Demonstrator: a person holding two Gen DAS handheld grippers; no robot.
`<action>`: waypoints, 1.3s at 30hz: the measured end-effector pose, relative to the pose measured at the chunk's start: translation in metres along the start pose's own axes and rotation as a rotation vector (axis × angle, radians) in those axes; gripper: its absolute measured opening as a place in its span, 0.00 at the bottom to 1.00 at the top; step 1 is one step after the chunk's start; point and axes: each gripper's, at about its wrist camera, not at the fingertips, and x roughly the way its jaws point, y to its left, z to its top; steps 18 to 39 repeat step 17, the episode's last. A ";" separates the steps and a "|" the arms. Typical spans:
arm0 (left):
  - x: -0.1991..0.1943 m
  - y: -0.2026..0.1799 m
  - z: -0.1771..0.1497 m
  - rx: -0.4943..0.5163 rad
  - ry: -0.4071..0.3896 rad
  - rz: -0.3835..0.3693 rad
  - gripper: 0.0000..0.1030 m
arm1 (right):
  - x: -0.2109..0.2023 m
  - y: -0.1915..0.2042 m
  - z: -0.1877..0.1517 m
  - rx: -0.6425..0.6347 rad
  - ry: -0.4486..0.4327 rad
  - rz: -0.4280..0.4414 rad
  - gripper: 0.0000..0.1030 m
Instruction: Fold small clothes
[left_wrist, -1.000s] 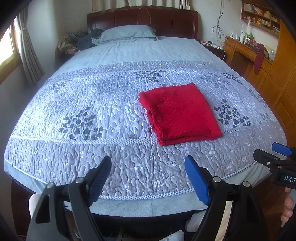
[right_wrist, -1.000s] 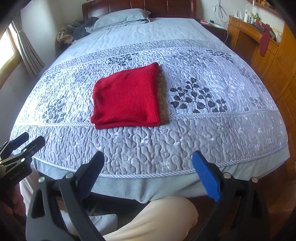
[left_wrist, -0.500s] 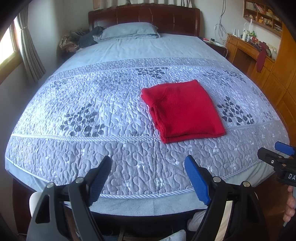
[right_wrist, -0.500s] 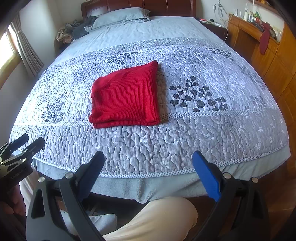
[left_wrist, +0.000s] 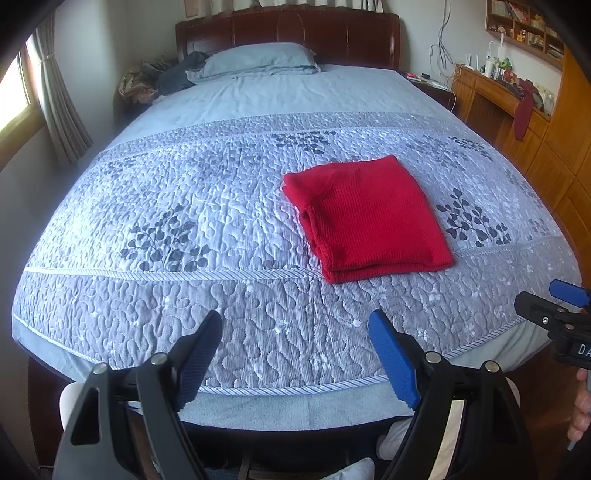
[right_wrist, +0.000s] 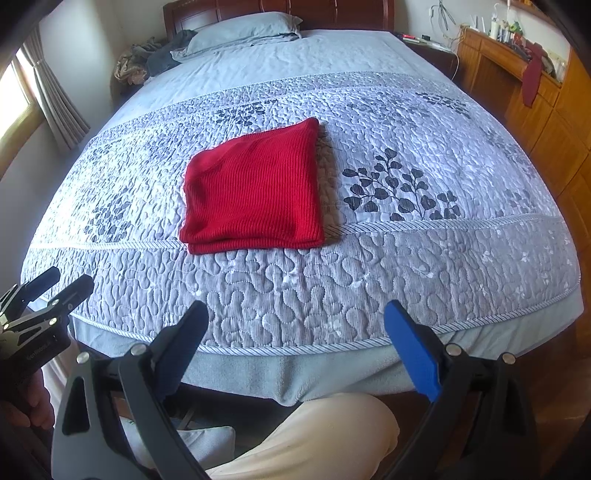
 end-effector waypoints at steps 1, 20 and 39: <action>0.000 0.000 0.000 0.000 0.000 -0.001 0.79 | 0.000 0.000 0.000 0.001 0.000 -0.002 0.93; 0.005 -0.002 0.001 0.007 0.011 -0.001 0.79 | 0.005 -0.001 0.002 0.003 0.005 0.008 0.93; 0.005 -0.002 0.001 0.007 0.011 -0.001 0.79 | 0.005 -0.001 0.002 0.003 0.005 0.008 0.93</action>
